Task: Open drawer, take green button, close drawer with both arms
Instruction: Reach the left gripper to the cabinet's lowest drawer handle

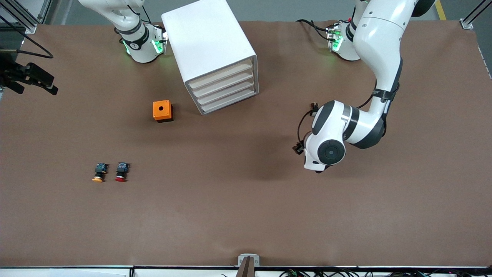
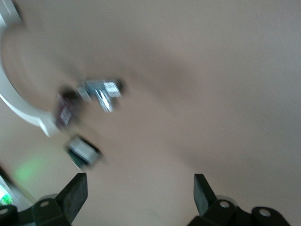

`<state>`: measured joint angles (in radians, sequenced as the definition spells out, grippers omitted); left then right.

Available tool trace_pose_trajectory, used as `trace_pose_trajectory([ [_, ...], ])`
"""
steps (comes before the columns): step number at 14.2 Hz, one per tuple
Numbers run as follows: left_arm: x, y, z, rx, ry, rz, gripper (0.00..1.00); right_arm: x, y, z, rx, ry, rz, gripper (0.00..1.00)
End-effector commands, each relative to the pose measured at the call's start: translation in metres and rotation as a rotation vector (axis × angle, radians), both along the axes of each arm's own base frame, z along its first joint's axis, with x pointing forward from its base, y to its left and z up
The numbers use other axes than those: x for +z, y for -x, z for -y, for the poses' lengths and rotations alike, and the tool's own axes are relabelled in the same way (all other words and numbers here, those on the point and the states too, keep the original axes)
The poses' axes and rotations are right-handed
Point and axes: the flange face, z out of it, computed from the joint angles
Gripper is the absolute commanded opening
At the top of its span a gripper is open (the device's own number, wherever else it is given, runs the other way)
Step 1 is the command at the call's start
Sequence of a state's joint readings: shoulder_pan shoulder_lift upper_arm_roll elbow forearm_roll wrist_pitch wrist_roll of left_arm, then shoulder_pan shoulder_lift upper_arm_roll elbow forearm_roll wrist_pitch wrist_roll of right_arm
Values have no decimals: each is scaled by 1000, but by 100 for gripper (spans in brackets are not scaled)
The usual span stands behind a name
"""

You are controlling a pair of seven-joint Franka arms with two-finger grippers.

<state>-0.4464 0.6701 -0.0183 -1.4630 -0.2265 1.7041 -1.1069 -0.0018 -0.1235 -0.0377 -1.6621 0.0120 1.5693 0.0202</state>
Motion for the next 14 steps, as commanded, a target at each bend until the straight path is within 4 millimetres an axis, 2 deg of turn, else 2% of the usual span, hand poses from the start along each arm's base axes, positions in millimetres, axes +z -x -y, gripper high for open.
trace_pose_trajectory([
  [1, -1, 2, 23, 192, 36, -79, 99, 3, 5, -2, 13, 14, 18, 100],
  [5, -16, 11, 47, 472, 109, -284, 99, 3, 5, -1, 12, 14, 19, 100],
  [8, -30, 33, 59, 603, -5, -490, 99, 3, 5, -3, 15, 14, 19, 100],
  [12, -60, 69, 94, 723, -170, -704, 99, 3, 5, -3, 15, 14, 18, 100],
  [14, -68, 83, 111, 742, -206, -764, 99, 2, 5, -2, 13, 14, 16, 100],
])
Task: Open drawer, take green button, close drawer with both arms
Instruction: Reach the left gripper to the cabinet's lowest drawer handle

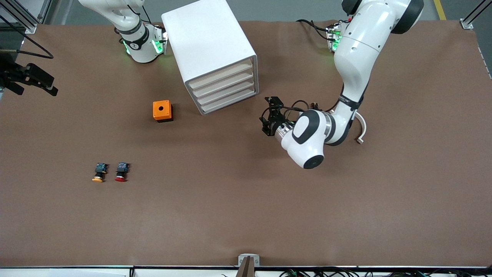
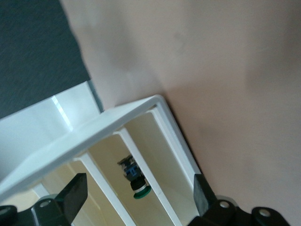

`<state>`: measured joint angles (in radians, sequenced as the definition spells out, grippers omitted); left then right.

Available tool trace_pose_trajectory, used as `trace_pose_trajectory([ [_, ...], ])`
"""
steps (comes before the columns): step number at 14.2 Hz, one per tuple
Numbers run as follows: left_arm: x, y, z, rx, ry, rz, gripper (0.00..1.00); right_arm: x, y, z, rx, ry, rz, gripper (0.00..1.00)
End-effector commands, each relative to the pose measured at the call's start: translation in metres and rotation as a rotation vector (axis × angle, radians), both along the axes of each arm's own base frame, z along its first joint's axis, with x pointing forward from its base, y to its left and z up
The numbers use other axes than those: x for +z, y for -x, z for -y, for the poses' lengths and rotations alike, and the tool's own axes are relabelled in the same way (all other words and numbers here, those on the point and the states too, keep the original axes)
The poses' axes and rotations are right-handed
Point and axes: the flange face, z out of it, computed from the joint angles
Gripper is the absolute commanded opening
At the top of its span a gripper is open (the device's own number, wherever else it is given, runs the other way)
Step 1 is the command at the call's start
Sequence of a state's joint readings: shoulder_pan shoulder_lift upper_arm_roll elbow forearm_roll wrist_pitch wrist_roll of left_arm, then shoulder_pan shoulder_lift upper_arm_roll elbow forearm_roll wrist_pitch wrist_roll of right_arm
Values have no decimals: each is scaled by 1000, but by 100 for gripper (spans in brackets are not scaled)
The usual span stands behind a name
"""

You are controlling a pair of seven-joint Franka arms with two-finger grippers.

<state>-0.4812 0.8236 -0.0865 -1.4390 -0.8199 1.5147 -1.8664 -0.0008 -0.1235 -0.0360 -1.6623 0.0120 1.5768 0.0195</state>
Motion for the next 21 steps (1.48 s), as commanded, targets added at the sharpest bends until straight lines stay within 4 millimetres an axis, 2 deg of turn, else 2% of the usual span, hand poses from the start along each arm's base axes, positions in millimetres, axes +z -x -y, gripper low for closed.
trace_pose_trajectory([
  [1, -12, 16, 23, 21, -39, -103, 99, 2, 6, 0, 10, 13, 8, 100],
  [4, -37, 26, 31, 80, -79, -217, 96, 2, 7, 0, 10, 13, 6, 100],
  [5, -45, 27, 30, 98, -88, -248, 82, 2, 7, 0, 10, 13, 6, 100],
  [6, -52, 30, 30, 111, -98, -285, 71, 2, 7, 1, 7, 13, 6, 100],
  [7, -58, 33, 31, 115, -97, -311, 64, 2, 7, 1, 8, 13, 6, 100],
  [9, -61, 38, 34, 110, -93, -324, 55, 2, 7, 1, 8, 13, 6, 100],
  [13, -68, 56, 46, 90, -73, -389, 52, 2, 7, 2, 7, 13, 6, 100],
  [18, -91, 80, 57, 70, -148, -448, 52, 1, 7, 1, 8, 13, 5, 100],
  [21, -95, 93, 67, 48, -166, -458, 49, 1, 7, 1, 8, 13, 3, 100],
])
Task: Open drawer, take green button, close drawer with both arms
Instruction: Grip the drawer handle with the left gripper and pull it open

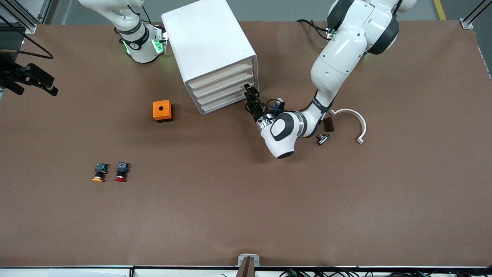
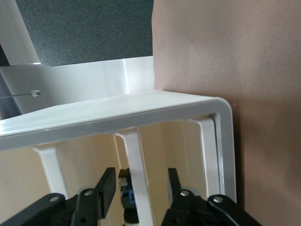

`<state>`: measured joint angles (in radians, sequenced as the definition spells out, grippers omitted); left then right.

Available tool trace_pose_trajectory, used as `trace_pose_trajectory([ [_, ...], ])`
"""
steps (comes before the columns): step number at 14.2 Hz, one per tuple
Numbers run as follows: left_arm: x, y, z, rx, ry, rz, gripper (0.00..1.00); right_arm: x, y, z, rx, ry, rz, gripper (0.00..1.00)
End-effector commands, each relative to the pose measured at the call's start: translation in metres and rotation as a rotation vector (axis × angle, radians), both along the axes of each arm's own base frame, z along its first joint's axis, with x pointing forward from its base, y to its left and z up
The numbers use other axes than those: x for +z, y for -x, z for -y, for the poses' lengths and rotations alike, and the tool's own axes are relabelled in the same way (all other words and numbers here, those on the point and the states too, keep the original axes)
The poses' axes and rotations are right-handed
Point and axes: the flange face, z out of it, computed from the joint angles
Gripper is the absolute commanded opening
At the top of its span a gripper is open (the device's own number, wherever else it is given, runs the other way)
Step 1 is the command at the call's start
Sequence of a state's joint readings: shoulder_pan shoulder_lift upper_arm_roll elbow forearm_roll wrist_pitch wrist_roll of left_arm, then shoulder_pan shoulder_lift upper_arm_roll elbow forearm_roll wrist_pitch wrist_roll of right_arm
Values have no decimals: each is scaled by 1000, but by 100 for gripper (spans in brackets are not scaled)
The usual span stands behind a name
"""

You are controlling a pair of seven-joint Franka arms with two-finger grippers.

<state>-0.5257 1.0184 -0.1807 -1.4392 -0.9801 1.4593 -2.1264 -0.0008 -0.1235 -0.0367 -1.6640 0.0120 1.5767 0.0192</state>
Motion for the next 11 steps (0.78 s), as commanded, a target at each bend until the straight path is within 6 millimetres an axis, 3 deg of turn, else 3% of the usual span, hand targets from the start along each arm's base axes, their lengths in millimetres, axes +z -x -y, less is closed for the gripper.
trace_pose_trajectory([
  [1, 0, 10, 13, -11, -7, -34, 45, 2, 7, 0, 9, 13, 5, 100],
  [6, 3, 33, 28, -73, 0, -63, 26, 3, 6, 2, 13, 41, 8, 100],
  [11, 2, 29, 27, -51, -13, -78, 12, 2, 7, 1, 14, 38, 5, 100],
])
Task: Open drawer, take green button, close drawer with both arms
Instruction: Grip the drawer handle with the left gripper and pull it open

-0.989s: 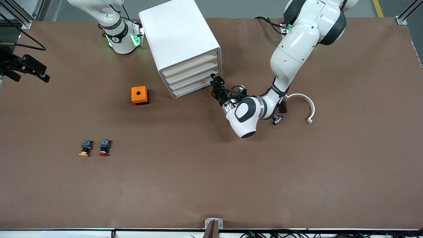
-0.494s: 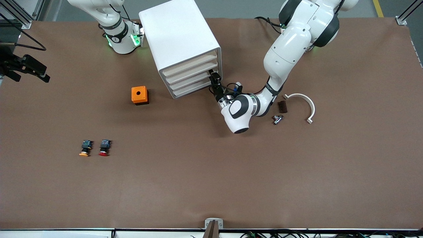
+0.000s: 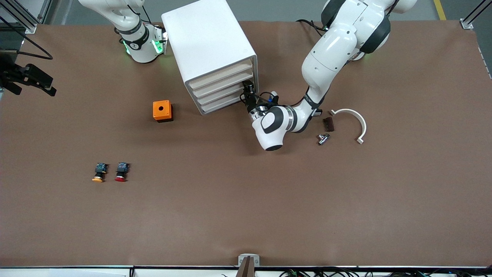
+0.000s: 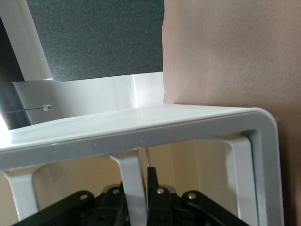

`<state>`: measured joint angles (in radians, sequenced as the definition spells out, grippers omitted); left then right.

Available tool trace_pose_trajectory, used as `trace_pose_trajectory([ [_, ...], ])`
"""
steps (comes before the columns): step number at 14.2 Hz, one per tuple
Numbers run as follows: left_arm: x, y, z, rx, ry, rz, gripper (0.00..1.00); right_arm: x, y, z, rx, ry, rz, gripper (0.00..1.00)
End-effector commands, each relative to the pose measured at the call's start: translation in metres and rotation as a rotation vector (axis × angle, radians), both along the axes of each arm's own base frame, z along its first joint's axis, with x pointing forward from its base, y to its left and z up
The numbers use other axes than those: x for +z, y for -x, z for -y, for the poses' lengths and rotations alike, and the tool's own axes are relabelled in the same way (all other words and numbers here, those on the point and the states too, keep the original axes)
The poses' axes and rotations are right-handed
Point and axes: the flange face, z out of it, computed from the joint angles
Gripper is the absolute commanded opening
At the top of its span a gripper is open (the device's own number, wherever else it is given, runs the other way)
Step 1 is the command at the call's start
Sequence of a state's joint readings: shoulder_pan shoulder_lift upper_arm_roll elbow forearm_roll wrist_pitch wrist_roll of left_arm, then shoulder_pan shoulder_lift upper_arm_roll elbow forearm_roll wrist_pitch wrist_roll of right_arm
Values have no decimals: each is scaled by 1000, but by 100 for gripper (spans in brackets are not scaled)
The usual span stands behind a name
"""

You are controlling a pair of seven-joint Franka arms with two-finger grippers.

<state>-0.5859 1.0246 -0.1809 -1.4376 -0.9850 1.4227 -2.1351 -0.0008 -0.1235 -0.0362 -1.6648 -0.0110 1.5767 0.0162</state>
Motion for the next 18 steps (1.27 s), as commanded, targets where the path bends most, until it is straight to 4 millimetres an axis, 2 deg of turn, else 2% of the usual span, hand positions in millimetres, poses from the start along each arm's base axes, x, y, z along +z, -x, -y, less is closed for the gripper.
trace_pose_trajectory([
  [1, -1, -5, 1, 27, -47, -51, 10, 2, 7, -3, 13, 12, 4, 100],
  [5, -3, -12, -5, 44, -56, -54, 10, 3, 7, -3, 13, 6, 4, 100],
  [8, -3, -25, -16, 72, -56, -54, 10, 4, 5, -3, 21, 6, 3, 100],
  [10, -3, -39, -28, 105, -51, -58, 10, 8, 2, -3, 22, 11, 11, 100],
  [13, -3, -62, -47, 167, -42, -59, 11, 2, 4, -4, 23, 9, -28, 100],
  [16, -1, -94, -69, 241, -38, -24, 12, -9, 0, -4, 25, 9, -65, 100],
  [18, -2, -105, -78, 265, -35, -18, 12, -9, -2, -3, 26, 14, -59, 100],
])
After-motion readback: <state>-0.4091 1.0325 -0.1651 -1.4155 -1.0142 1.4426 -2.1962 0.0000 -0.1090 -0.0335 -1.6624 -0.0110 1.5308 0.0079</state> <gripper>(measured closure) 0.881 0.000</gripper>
